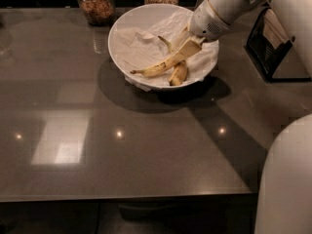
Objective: Pick banana from white bowl
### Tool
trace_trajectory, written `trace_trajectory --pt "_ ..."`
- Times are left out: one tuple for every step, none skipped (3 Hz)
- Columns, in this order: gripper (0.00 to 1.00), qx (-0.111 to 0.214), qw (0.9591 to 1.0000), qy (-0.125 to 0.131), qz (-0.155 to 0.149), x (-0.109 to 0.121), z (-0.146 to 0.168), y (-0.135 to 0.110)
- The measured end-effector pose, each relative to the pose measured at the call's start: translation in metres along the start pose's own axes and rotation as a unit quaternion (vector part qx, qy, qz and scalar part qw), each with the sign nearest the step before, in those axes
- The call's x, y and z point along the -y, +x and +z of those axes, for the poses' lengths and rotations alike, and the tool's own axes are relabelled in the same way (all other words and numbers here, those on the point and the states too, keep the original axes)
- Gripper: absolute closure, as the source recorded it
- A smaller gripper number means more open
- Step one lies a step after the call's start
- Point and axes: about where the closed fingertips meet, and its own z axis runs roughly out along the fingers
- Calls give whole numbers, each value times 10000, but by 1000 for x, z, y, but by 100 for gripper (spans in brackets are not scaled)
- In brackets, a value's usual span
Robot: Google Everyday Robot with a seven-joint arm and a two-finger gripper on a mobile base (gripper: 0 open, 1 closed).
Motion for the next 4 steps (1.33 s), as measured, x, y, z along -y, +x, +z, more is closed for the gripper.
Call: trace_trajectory --pt "100 41 9998 7 219 -19 -20 8" --pt "100 208 9983 193 504 -41 -53 17" --pt "100 422 9957 397 718 -66 -91 24" --pt "100 653 9931 522 822 -94 -124 24"
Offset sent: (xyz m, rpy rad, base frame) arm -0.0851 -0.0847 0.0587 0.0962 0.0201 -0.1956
